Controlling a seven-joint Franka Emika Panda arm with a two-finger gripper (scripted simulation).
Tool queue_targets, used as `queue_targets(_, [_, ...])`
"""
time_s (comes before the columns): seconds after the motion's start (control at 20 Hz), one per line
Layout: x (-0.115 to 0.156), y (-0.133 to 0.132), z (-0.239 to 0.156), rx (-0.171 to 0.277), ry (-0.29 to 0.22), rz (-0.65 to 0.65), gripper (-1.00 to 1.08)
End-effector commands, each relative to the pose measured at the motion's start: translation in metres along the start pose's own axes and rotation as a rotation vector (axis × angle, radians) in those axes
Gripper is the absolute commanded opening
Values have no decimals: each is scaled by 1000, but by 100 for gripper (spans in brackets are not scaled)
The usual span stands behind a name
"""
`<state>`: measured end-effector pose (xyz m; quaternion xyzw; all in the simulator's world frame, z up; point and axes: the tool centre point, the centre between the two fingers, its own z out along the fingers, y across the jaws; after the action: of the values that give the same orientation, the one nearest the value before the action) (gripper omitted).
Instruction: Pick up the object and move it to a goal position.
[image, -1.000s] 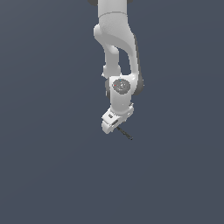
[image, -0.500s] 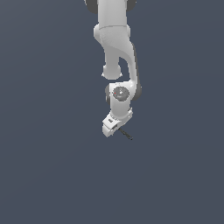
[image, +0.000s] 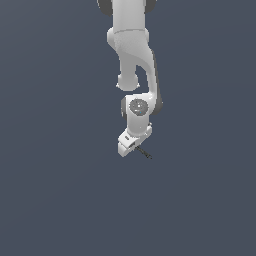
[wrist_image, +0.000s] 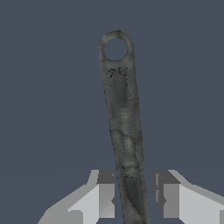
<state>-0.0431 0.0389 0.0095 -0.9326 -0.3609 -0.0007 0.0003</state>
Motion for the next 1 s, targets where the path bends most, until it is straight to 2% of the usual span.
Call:
queue_targets(0.0, [-2, 2, 2, 0, -2, 4, -100])
queue_targets(0.45, [-8, -2, -12, 0, 0, -1, -100])
queue_targets(0.95, [-42, -9, -60, -1, -1, 1, -100])
